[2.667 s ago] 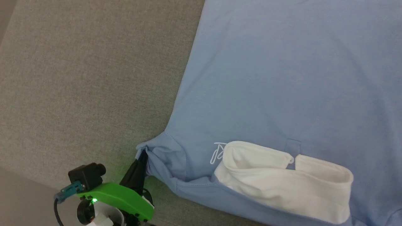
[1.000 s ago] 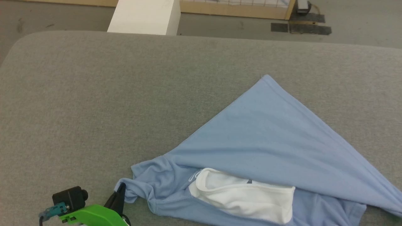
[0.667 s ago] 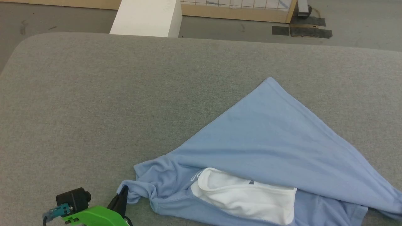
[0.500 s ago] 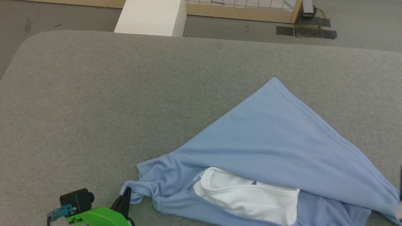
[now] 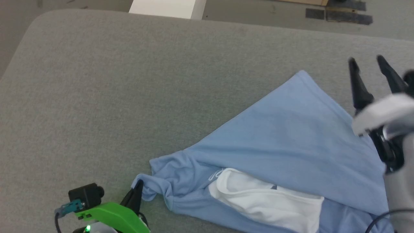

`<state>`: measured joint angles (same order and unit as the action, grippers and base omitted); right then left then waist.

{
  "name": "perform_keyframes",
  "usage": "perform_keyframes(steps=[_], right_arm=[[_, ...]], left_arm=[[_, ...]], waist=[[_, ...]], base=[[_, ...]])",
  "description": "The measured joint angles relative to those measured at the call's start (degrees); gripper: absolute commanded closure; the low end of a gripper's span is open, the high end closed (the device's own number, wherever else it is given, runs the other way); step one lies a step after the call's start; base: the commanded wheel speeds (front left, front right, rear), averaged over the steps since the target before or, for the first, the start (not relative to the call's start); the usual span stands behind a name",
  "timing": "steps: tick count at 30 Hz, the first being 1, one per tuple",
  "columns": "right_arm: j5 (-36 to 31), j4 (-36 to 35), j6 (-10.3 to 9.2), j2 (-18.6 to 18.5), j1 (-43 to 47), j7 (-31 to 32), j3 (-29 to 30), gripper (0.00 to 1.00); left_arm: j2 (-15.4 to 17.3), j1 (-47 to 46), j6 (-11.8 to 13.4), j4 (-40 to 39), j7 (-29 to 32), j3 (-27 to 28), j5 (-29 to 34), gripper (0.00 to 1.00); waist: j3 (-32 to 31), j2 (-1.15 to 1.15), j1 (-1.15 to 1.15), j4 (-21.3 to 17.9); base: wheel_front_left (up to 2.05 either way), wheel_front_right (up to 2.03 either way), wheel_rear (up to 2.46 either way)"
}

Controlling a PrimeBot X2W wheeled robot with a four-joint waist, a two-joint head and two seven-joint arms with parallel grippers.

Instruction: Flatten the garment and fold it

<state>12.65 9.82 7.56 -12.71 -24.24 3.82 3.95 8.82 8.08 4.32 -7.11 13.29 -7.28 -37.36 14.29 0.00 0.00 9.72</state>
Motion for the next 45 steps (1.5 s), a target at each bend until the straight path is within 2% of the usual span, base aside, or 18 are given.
perform_keyframes(steps=[2, 8, 18, 19, 20, 21, 22, 25, 27, 30, 36, 40, 45], right_arm=[[1.4, 3.9, 0.00, -1.0, -4.2, 3.1, -2.5, 0.00], [1.9, 14.0, 0.00, -4.2, -14.1, 20.2, -8.6, 0.00], [-1.8, 19.7, 0.00, -6.1, -21.9, 43.9, -10.1, 0.00], [-2.0, 19.6, 0.00, -6.1, -22.4, 45.4, -10.0, 0.34], [-2.3, 19.3, 0.00, -6.2, -23.2, 47.3, -9.9, 0.55], [-2.8, 19.0, 0.00, -6.2, -23.7, 48.9, -9.7, 0.85], [-3.0, 18.4, 0.00, -6.2, -23.8, 50.0, -9.7, 1.00], [-3.1, 16.4, 0.00, -6.0, -23.6, 51.6, -9.1, 1.00], [-3.0, 14.2, 0.00, -5.8, -21.8, 49.3, -8.6, 1.00], [-2.5, 11.1, 0.00, -4.9, -17.5, 41.3, -6.9, 1.00], [-2.5, 4.4, 0.01, -2.6, -6.5, 20.3, -4.7, 1.00], [-2.5, 1.0, 0.00, -0.6, 1.3, 9.9, -2.0, 1.00], [-2.4, -3.4, 0.00, 3.5, 11.1, 1.0, 2.3, 1.00]], left_arm=[[-0.4, -0.8, -0.3, 0.4, -0.3, -0.5, -0.1, 1.00], [-1.8, -3.5, -1.3, 2.3, -2.1, -1.2, -0.5, 1.00], [-3.4, -6.1, -2.8, 5.6, -4.7, -3.0, -1.1, 1.00], [-3.5, -6.2, -2.8, 5.7, -4.8, -3.0, -1.2, 1.00], [-3.5, -6.4, -2.8, 5.8, -4.9, -3.1, -1.2, 1.00], [-3.6, -6.4, -2.9, 5.9, -5.2, -3.2, -1.3, 1.00], [-3.6, -6.4, -2.9, 6.0, -5.3, -3.3, -1.4, 1.00], [-3.7, -6.7, -3.0, 6.2, -5.4, -3.4, -1.6, 1.00], [-3.7, -6.8, -3.0, 6.4, -5.4, -3.4, -1.6, 1.00], [-3.5, -6.8, -2.8, 6.6, -5.4, -3.2, -1.6, 1.00], [-2.0, -5.7, -1.6, 5.7, -5.0, -2.2, -1.6, 1.00], [-0.8, -3.9, -0.8, 4.3, -4.1, -1.5, -1.6, 1.00], [0.4, -2.2, 0.0, 2.4, -4.0, -0.4, -1.6, 1.00]], waist=[[1.0, 0.00, 0.00, 0.8], [4.3, 0.00, 0.00, 4.1], [9.7, 0.00, 0.01, 9.2], [10.0, 0.00, 0.01, 9.5], [10.5, 0.00, 0.00, 9.8], [10.8, 0.00, 0.01, 10.1], [11.1, 0.00, 0.00, 10.3], [11.5, 0.00, 0.01, 10.6], [11.2, 0.00, 0.01, 10.5], [10.3, 0.00, 0.01, 10.0], [6.8, 0.00, 0.01, 8.0], [4.1, 0.00, 0.01, 6.0], [1.0, 0.00, 0.00, 2.5]], base=[[0.00, 0.00, 0.00], [0.00, 0.00, 0.00], [0.00, 0.00, 0.00], [0.00, 0.00, 0.00], [0.00, 0.00, 0.00], [0.00, 0.00, 0.00], [0.00, 0.00, 0.00], [0.00, 0.00, 0.00], [0.00, 0.00, 0.00], [0.00, 0.00, 0.00], [0.00, 0.00, 0.00], [0.00, 0.00, 0.00], [0.00, 0.00, 0.00]])
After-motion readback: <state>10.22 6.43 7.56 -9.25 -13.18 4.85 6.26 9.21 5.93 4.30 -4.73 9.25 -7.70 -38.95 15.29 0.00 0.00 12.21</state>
